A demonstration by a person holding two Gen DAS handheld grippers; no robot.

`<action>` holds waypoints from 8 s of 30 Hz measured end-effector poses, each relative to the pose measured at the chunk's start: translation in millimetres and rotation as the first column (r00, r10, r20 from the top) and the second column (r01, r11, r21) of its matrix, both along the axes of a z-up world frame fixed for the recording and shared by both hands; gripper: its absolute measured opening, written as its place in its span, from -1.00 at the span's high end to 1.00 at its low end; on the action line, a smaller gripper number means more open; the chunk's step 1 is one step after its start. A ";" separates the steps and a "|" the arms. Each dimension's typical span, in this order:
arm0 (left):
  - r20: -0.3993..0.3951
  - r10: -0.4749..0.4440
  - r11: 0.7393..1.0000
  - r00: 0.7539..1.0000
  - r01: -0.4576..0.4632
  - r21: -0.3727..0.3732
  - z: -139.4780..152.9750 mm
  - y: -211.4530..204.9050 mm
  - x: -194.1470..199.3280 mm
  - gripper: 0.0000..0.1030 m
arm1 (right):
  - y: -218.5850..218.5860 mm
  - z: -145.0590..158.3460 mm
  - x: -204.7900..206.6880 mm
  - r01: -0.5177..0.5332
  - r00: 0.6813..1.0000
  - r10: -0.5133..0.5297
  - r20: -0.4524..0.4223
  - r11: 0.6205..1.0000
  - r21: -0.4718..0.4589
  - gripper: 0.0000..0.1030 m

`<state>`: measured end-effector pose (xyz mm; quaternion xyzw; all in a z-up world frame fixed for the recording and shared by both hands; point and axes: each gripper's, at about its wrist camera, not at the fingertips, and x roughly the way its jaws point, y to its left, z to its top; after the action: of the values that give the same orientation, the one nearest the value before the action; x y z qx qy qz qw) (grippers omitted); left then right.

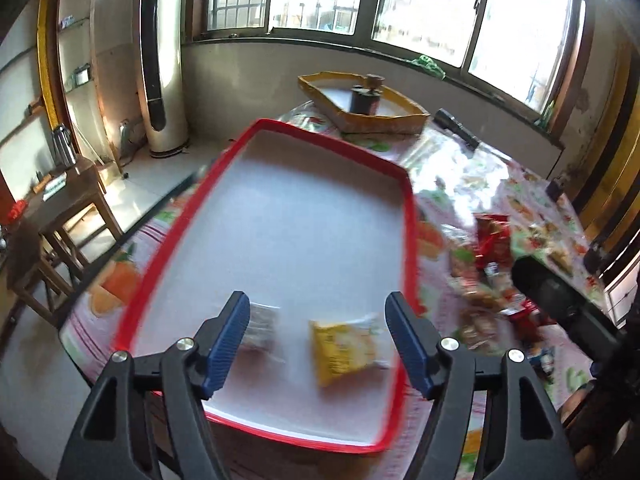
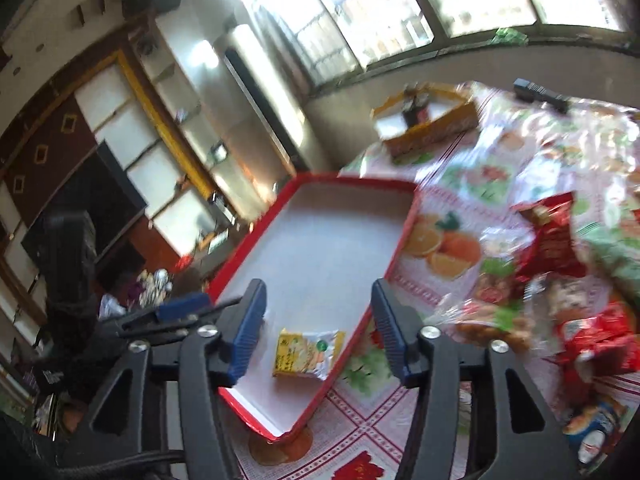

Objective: Organize snacks
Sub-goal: 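Open the left tool over the tray while the right tool releases the wafer packet there, then move both tools back over the snacks on the table, then grasp the twisted-dough bag with the left tool while the right tool grasps the white rice-cracker bar, then carry the twisted-dough bag with the left tool while the right tool carries the rice-cracker bar to the tray, then open the left tool over the tray while the right tool releases the rice-cracker bar there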

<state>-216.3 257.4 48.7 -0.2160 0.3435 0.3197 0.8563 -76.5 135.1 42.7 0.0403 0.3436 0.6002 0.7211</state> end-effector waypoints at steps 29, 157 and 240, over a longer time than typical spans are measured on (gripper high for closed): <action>0.115 -0.351 0.923 0.929 0.364 -0.127 21.6 -191.3 91.9 -0.34 | -240.0 47.6 39.4 0.960 0.269 -0.936 -0.228 0.243 0.139 -1.00; -0.196 -0.349 0.926 0.917 0.369 0.078 -12.3 -102.5 144.6 0.48 | -153.1 -10.6 78.9 0.254 0.967 -0.236 0.094 0.924 -0.287 0.32; -0.143 0.141 0.990 0.980 -0.141 0.013 -29.2 97.8 9.8 0.14 | 129.4 -37.6 -0.7 -0.119 0.989 0.140 0.055 0.951 -0.284 -0.08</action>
<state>-206.4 355.2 19.5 -0.2147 0.3877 0.3948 0.8048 -77.2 264.5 5.1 -0.1070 0.4000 0.5927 0.6908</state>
